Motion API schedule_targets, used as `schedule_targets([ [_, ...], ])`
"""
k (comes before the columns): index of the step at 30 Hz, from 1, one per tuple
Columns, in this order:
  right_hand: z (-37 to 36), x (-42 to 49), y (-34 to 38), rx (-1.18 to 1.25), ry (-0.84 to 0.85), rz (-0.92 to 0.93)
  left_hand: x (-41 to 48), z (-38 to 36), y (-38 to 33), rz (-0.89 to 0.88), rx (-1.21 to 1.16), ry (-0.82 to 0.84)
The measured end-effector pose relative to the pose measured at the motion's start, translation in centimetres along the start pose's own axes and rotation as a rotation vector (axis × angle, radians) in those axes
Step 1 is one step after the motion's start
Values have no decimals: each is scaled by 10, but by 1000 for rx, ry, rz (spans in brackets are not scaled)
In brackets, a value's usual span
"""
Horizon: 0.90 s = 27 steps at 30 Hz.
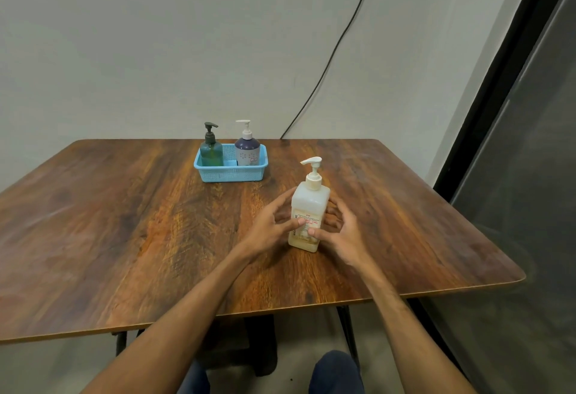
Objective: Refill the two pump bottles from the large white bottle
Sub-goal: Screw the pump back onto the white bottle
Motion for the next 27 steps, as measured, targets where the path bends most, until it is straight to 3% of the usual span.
schedule_targets([
  [12,2,57,14,75,120,37,55,29,-5,-81,77,-63],
  [27,57,242,14,77,91,-9,254,47,-18,-123,86,-106],
])
Point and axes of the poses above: each hand's wrist, its own x-axis towards the middle knuckle, its own z-axis out of the back of the hand, y = z × x, the point moved 7 cm from there along x, towards the middle knuckle, and after that the axes turned 12 degrees about -x, right-handed, at the moved point
